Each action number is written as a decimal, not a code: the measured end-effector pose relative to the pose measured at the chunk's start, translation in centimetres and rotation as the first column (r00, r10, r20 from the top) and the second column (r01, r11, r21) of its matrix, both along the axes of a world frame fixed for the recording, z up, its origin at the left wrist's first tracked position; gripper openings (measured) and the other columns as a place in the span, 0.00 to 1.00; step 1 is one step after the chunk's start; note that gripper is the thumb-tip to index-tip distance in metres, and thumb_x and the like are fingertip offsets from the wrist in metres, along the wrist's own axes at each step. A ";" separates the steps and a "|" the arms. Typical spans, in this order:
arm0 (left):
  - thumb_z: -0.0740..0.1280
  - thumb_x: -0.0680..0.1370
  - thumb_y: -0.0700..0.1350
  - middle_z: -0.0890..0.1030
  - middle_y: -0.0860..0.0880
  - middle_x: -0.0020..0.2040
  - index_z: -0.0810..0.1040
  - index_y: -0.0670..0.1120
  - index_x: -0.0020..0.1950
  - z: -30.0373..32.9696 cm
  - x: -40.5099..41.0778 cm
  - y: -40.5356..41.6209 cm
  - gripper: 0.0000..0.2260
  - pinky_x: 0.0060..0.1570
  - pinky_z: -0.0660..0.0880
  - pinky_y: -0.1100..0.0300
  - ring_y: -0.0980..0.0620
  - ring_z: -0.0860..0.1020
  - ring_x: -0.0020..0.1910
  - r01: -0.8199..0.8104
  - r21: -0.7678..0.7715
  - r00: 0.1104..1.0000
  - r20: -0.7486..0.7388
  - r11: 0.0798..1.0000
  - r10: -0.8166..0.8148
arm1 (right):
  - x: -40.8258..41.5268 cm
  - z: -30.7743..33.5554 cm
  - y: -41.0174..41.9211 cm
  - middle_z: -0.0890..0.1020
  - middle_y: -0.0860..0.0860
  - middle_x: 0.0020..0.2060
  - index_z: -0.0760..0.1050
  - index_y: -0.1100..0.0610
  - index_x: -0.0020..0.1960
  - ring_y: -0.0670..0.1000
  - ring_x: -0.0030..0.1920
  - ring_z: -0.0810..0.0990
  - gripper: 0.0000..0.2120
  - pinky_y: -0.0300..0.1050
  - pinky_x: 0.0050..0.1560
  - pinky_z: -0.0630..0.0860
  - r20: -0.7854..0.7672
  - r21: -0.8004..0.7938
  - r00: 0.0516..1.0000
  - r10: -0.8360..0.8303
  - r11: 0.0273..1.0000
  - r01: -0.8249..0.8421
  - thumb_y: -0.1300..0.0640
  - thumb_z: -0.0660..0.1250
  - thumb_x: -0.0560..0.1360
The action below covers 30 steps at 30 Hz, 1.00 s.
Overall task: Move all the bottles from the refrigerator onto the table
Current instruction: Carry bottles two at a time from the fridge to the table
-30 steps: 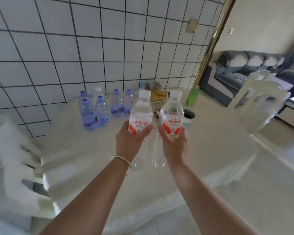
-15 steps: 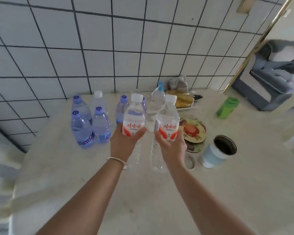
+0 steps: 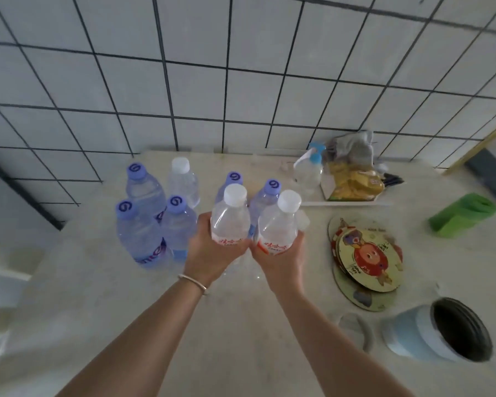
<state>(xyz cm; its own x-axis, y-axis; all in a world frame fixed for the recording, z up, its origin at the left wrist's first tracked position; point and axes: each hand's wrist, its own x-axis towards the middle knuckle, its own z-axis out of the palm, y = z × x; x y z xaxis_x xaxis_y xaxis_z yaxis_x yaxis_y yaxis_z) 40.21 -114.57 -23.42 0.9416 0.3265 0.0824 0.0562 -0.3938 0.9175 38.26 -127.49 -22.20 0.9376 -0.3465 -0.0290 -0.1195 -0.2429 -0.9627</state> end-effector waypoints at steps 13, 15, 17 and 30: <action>0.73 0.52 0.57 0.76 0.58 0.47 0.65 0.63 0.48 -3.1 1.0 0.6 0.28 0.44 0.71 0.65 0.60 0.76 0.46 0.098 -0.266 0.989 -0.079 0.959 -0.123 | 2.5 -4.4 0.2 0.71 0.38 0.44 0.62 0.43 0.49 0.30 0.42 0.74 0.33 0.22 0.39 0.68 0.015 0.015 0.998 -0.057 0.998 0.057 0.65 0.79 0.58; 0.73 0.52 0.57 0.76 0.58 0.47 0.65 0.63 0.48 -3.4 0.9 0.5 0.28 0.44 0.71 0.65 0.61 0.76 0.46 0.087 -0.262 0.990 -0.083 0.961 -0.112 | 2.4 -4.6 0.3 0.71 0.38 0.44 0.62 0.46 0.52 0.29 0.43 0.74 0.35 0.20 0.40 0.66 0.031 0.002 0.998 -0.051 0.999 0.051 0.66 0.79 0.58; 0.73 0.53 0.57 0.76 0.58 0.46 0.65 0.63 0.47 -3.5 0.9 0.3 0.27 0.43 0.71 0.67 0.63 0.75 0.44 0.082 -0.243 0.994 -0.053 0.966 -0.098 | 2.2 -4.8 0.3 0.71 0.37 0.45 0.62 0.46 0.52 0.27 0.43 0.73 0.35 0.20 0.40 0.66 0.036 -0.002 0.998 -0.049 0.999 0.049 0.66 0.79 0.57; 0.79 0.62 0.45 0.78 0.56 0.50 0.69 0.50 0.57 -3.4 -1.5 0.5 0.28 0.45 0.69 0.74 0.69 0.76 0.47 0.069 -0.122 0.997 -0.015 0.990 -0.072 | -1.4 -2.5 -1.6 0.65 0.50 0.68 0.54 0.54 0.74 0.49 0.69 0.65 0.47 0.43 0.67 0.64 -0.157 -0.084 0.985 0.074 0.993 -0.088 0.53 0.78 0.63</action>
<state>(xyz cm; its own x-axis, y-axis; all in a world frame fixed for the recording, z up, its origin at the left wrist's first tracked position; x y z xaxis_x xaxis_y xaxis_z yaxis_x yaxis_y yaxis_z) 38.69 -114.11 -26.86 0.9637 0.2657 0.0278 0.0505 -0.2835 0.9576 36.91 -129.11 -24.66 0.9497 -0.2770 -0.1461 -0.2399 -0.3432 -0.9081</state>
